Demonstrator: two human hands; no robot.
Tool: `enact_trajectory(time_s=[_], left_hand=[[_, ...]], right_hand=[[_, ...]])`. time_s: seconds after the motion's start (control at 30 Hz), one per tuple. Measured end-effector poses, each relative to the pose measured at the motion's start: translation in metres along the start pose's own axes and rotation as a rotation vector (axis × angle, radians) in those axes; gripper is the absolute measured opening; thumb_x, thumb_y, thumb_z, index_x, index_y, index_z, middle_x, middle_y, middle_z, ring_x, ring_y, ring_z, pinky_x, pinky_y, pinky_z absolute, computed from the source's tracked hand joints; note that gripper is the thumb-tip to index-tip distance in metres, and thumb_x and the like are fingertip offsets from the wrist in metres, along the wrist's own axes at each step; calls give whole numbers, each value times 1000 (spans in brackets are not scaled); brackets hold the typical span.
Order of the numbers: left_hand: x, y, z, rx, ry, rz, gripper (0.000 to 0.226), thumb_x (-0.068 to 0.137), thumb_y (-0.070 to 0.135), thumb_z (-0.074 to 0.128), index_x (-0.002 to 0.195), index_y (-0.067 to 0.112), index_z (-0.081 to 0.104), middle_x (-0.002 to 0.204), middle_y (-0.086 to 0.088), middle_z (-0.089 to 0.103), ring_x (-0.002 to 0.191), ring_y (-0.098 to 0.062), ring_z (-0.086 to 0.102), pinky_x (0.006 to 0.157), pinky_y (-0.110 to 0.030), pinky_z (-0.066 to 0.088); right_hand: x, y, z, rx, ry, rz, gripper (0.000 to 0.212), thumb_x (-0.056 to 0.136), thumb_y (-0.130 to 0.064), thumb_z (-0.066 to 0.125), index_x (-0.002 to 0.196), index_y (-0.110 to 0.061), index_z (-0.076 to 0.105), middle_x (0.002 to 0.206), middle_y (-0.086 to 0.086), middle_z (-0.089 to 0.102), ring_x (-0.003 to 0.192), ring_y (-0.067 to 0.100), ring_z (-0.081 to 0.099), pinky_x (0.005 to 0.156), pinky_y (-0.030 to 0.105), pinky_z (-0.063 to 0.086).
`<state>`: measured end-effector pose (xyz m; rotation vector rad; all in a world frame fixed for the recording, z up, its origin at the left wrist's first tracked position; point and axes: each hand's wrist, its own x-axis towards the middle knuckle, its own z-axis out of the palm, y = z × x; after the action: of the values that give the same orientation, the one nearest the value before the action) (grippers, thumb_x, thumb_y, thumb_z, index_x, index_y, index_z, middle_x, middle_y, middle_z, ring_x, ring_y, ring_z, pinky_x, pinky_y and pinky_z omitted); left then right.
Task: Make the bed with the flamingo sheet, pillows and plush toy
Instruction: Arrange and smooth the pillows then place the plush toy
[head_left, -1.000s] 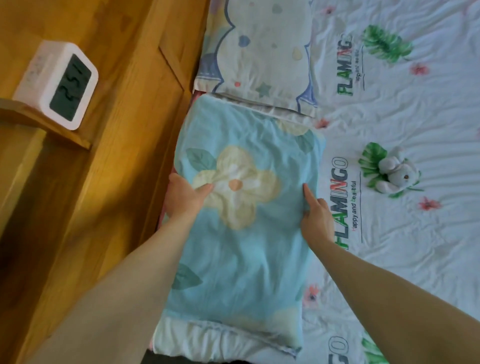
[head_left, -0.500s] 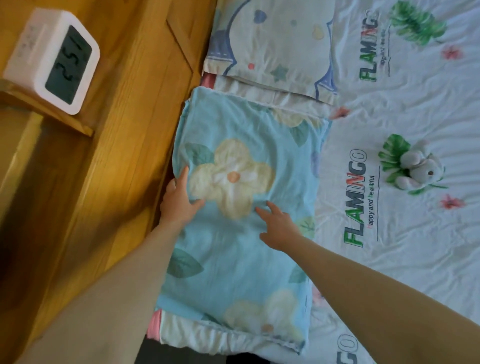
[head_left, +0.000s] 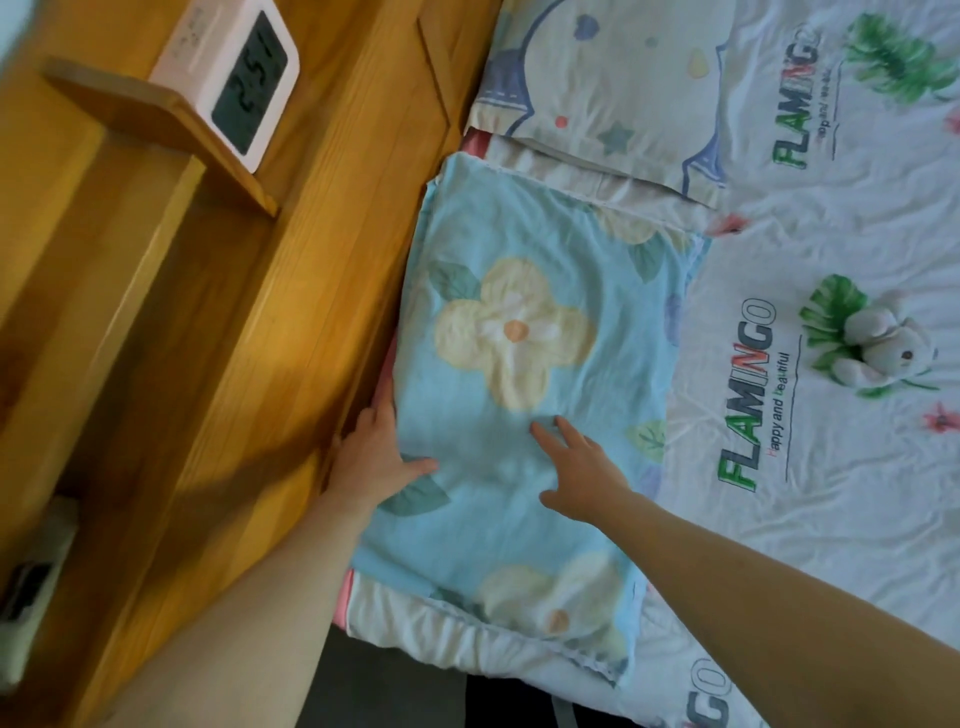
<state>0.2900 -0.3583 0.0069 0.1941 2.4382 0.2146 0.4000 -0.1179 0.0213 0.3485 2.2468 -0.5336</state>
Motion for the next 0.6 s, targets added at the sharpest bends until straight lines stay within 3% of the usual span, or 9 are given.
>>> enact_trajectory(time_s=[0.13, 0.3, 0.6], left_hand=[[-22, -12, -1, 3, -19, 40, 130, 61, 69, 71, 139, 46, -30, 121, -10, 43, 101, -31, 56, 78, -40, 51], [-44, -41, 14, 38, -121, 9, 122, 65, 58, 70, 137, 50, -29, 117, -6, 60, 92, -26, 63, 68, -31, 50], [-86, -39, 33, -67, 111, -58, 89, 89, 30, 62, 148, 41, -4, 121, -11, 62, 93, -31, 64, 77, -42, 54]], right_hand=[[-12, -10, 11, -40, -6, -48, 94, 83, -30, 66, 149, -43, 0, 160, -5, -8, 145, 23, 14, 101, 37, 42], [-20, -15, 23, -80, -1, -100, 95, 82, -31, 67, 149, -45, 0, 159, -2, -12, 144, 25, 16, 101, 38, 41], [-37, -13, 38, -139, 11, -194, 92, 80, -31, 67, 149, -44, 7, 160, -2, -9, 142, 25, 22, 104, 38, 40]])
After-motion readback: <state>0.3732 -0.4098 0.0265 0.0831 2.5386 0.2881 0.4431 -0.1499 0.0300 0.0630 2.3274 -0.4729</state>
